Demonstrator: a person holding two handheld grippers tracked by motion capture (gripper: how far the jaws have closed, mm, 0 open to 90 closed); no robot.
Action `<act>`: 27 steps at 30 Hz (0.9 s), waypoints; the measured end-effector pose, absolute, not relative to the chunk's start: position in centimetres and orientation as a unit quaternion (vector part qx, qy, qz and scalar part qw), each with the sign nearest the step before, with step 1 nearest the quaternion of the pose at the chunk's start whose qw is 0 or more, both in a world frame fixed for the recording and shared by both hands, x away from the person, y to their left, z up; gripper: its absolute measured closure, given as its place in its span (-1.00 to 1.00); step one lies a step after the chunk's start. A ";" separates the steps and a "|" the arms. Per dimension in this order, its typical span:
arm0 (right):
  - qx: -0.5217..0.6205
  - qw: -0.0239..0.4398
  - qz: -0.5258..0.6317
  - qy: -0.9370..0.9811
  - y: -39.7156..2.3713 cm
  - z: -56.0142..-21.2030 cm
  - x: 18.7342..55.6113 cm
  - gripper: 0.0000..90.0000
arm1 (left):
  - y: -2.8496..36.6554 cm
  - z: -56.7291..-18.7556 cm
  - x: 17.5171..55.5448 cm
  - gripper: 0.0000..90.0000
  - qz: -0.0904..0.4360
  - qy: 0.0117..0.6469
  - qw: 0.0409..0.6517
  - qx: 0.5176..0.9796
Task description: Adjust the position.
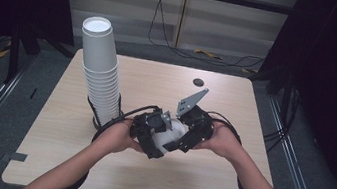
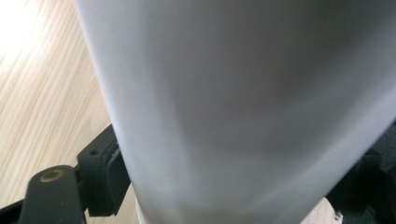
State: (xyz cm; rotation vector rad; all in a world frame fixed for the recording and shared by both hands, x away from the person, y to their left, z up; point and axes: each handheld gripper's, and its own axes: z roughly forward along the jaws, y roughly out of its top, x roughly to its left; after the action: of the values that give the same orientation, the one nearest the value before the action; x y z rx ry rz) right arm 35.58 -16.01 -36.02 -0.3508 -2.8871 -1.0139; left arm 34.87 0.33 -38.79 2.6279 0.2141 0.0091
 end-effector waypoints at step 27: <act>-0.112 0.039 -0.338 -0.933 -16.5 -36.0 35.4 -0.43 | 0.3 -38.4 34.7 -0.57 0.001 0.053 0.246 0.968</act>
State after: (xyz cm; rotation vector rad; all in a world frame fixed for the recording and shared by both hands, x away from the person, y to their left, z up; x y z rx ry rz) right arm 35.45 -16.47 -36.00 -0.3448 -2.8613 -1.0376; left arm 34.75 0.29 -38.37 2.6400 0.1437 0.0029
